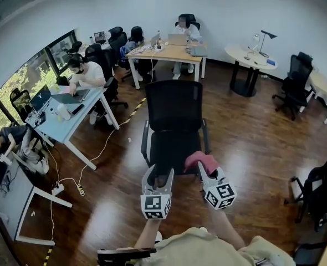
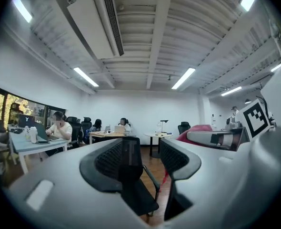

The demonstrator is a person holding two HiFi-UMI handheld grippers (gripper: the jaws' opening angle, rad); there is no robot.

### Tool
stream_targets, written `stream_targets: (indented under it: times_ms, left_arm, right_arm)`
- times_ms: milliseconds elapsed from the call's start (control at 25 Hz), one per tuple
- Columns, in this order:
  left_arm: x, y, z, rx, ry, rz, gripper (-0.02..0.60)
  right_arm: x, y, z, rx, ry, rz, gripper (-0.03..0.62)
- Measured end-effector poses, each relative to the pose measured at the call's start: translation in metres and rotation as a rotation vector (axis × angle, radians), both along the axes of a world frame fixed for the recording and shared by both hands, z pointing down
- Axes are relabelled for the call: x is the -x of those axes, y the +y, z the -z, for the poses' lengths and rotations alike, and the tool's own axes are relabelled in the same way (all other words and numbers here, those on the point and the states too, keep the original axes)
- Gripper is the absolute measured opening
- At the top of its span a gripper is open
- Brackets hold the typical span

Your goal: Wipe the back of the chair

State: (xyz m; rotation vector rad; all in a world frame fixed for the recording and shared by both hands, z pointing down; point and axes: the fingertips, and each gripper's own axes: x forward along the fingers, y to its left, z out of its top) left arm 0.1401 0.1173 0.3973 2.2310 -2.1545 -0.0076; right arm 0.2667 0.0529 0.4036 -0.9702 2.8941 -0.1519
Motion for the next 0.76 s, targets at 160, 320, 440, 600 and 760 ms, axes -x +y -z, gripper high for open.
stream_targets:
  times_ms: [160,320,440,600,760]
  left_arm:
    - [0.021,0.024,0.007,-0.023,0.003,0.010,0.222]
    - [0.044,0.031,-0.004,-0.008,0.020,0.032,0.222]
    - [0.054,0.038,-0.003,-0.004,0.012,0.048,0.222]
    - [0.059,0.043,-0.001,-0.001,0.036,0.053,0.222]
    - [0.054,0.047,0.010,-0.001,0.144,0.037,0.222]
  right_arm:
    - [0.033,0.024,0.021,-0.037,-0.008,0.025,0.020]
    - [0.052,0.029,0.003,-0.003,0.022,0.037,0.020]
    - [0.052,0.029,-0.001,0.004,0.026,0.029,0.020]
    - [0.046,0.021,0.004,-0.011,0.025,0.007,0.020]
    - [0.040,0.018,0.009,-0.020,0.037,0.007,0.020]
